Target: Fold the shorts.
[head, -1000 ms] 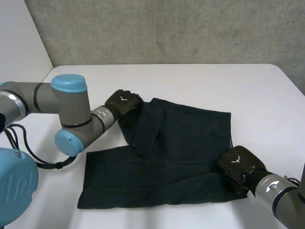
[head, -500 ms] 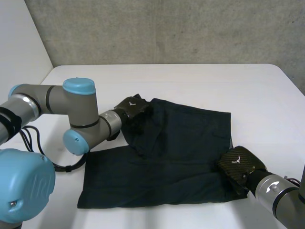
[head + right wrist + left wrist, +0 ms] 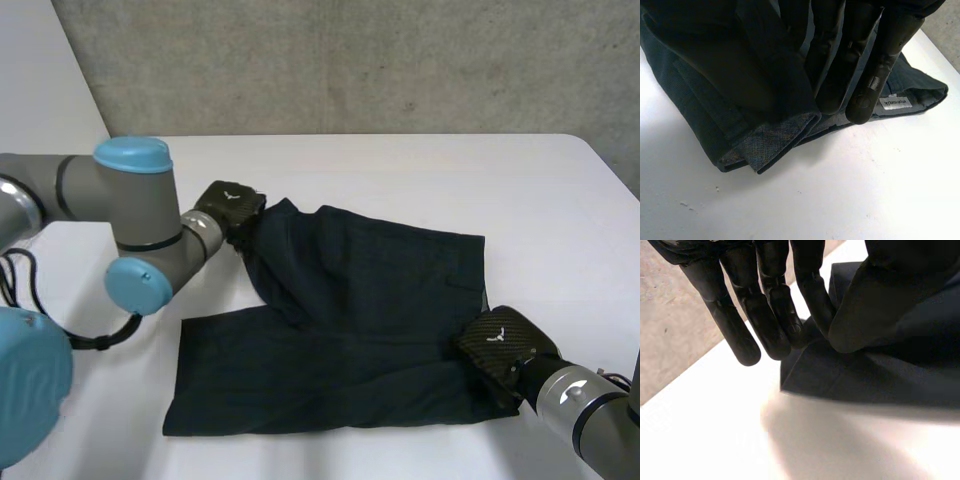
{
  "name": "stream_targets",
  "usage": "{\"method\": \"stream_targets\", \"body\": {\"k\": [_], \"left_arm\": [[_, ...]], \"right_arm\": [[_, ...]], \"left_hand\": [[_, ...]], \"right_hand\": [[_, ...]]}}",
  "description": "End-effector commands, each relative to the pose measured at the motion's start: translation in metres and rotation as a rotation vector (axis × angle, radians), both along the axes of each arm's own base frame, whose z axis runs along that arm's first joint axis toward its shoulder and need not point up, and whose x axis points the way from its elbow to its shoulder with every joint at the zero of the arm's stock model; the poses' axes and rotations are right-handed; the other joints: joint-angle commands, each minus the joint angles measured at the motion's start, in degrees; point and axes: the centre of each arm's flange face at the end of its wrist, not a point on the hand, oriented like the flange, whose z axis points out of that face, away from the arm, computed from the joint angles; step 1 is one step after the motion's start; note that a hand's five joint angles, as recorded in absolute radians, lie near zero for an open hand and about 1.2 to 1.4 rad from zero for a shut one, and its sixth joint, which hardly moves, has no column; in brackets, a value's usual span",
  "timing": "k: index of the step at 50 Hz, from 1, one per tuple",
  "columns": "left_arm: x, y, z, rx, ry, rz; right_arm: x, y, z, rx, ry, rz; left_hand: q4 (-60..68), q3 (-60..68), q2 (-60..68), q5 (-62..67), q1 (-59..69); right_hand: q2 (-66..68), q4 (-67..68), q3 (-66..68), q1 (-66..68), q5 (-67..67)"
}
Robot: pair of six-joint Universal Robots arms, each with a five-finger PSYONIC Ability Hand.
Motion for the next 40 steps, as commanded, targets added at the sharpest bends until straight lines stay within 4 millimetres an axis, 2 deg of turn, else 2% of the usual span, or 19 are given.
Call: {"method": "stream_targets", "body": {"k": [1,5,9,15,19,20,21,24,28,31,37,39,40], "left_arm": [[0.031,0.018,0.012,-0.005,-0.139,0.113],[0.047,0.017,0.015,0.004,-0.166,0.178],[0.055,0.021,0.008,0.042,-0.187,0.187],[0.058,0.036,-0.004,0.115,-0.258,0.165],[0.059,0.035,-0.005,0.122,-0.246,0.164],[0.057,0.032,-0.002,0.095,-0.215,0.165],[0.056,0.029,0.0,0.077,-0.194,0.162],[0.045,0.021,0.008,0.018,-0.076,0.124],[0.038,0.01,0.017,-0.021,0.039,0.107],[0.033,0.007,0.019,-0.018,0.087,0.096],[0.023,0.0,-0.003,0.038,0.127,0.034],[0.02,0.001,-0.009,0.056,0.126,0.013],[0.017,0.004,-0.018,0.087,0.119,-0.003]], "right_arm": [[0.0,0.001,0.0,-0.001,0.004,0.002],[0.0,0.002,0.0,-0.001,0.004,0.002],[-0.001,0.003,0.0,0.001,0.007,0.003],[-0.001,0.003,0.0,0.0,0.009,0.0],[-0.001,0.004,-0.001,0.001,0.011,0.002],[-0.001,0.004,-0.001,0.001,0.011,0.002],[-0.001,0.004,-0.001,0.001,0.011,0.002],[-0.001,0.004,-0.001,0.002,0.012,0.002],[-0.002,0.004,-0.001,0.002,0.013,0.001],[-0.002,0.005,-0.001,0.003,0.014,0.002],[-0.002,0.004,-0.001,0.0,0.015,0.001],[-0.002,0.004,-0.001,0.0,0.015,0.001],[-0.002,0.004,-0.001,0.0,0.015,0.001]], "left_hand": [[11.37,12.04,11.52,13.41,14.34],[11.37,12.04,11.52,13.41,14.34],[11.37,12.04,11.52,13.41,14.34],[11.37,12.04,11.52,13.41,14.34],[11.37,12.04,11.52,13.41,14.34],[-3.43,-2.76,-3.28,-1.38,-0.46],[-12.74,-12.06,-12.59,-10.69,-9.77],[-34.45,-33.77,-34.29,-32.4,-31.48],[-47.3,-46.62,-47.14,-45.25,-44.33],[-46.99,-46.31,-46.83,-44.94,-44.01],[-45.14,-44.46,-44.98,-43.09,-42.17],[-42.62,-41.94,-42.46,-40.57,-39.65],[-38.45,-37.77,-38.29,-36.4,-35.47]], "right_hand": [[12.48,11.66,11.03,24.14,12.64],[12.48,11.66,11.03,24.14,12.64],[12.48,11.66,11.03,24.14,12.64],[12.48,11.66,11.03,24.14,12.64],[12.48,11.66,11.03,24.14,12.64],[12.48,11.66,11.03,24.14,12.64],[12.48,11.66,11.03,24.14,12.64],[12.48,11.66,11.03,24.14,12.64],[12.48,11.66,11.03,24.14,12.64],[12.48,11.66,11.03,24.14,12.64],[12.48,11.66,11.03,24.14,12.64],[12.48,11.66,11.03,24.14,12.64],[12.48,11.66,11.03,24.14,12.64]]}}
